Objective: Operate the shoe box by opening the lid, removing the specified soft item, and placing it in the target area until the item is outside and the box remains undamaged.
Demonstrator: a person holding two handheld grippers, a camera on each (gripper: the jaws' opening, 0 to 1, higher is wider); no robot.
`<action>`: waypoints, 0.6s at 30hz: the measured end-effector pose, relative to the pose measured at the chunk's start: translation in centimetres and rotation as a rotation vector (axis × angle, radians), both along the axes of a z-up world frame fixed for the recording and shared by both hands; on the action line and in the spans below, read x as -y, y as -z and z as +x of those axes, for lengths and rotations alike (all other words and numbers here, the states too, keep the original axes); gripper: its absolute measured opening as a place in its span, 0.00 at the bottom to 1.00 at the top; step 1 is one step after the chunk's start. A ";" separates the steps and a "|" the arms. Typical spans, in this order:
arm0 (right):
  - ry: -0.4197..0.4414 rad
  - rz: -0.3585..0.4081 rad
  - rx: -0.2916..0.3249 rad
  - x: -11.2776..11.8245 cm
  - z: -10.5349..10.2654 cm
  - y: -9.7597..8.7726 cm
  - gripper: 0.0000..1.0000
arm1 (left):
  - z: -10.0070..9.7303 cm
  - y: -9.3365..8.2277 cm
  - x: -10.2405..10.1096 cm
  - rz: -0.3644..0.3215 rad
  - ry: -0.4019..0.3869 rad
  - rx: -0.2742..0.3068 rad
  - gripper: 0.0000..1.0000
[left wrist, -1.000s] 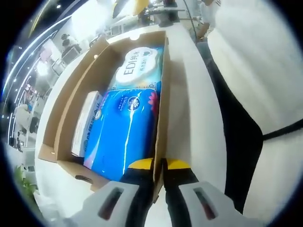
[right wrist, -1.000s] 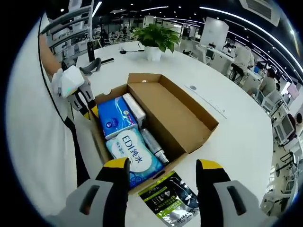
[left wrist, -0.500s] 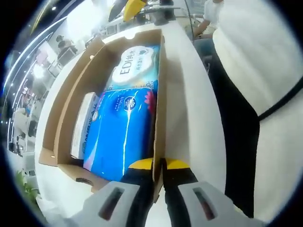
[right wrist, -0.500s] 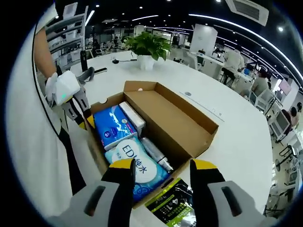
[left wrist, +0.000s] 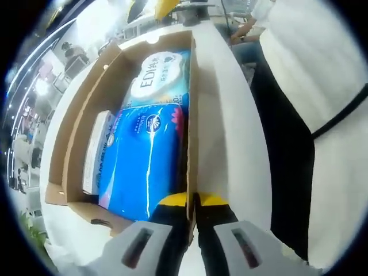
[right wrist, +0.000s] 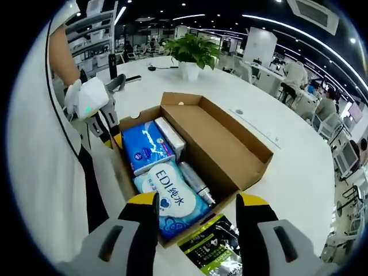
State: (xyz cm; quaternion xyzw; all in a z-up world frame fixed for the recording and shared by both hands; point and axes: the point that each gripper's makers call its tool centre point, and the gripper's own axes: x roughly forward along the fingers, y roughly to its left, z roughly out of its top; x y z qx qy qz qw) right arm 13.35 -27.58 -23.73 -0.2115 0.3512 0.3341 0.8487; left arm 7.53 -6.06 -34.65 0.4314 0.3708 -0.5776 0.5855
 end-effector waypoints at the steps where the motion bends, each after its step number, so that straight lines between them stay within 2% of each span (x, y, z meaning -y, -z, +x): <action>1: 0.025 -0.020 -0.022 0.2 0.0 0.4 0.52 | -0.2 0.1 0.0 0.022 -0.019 -0.032 0.01; 2: 0.018 -0.021 -0.015 -0.1 0.1 0.5 0.50 | 0.2 0.0 0.1 0.021 0.021 0.004 0.01; 4: -0.012 -0.030 -0.002 -0.7 0.1 0.5 0.49 | 0.1 0.0 0.0 0.011 0.025 0.006 0.01; 9: -0.052 -0.053 -0.023 -1.4 -0.4 1.1 0.49 | 0.0 0.0 0.0 -0.003 0.057 0.039 0.01; 15: -0.071 -0.061 -0.024 -1.5 -0.4 1.2 0.45 | 0.2 0.0 0.0 -0.003 0.062 0.040 0.02; 18: -0.115 -0.116 -0.026 -1.3 -0.4 1.7 0.44 | 0.2 0.0 0.0 -0.002 0.047 0.037 0.02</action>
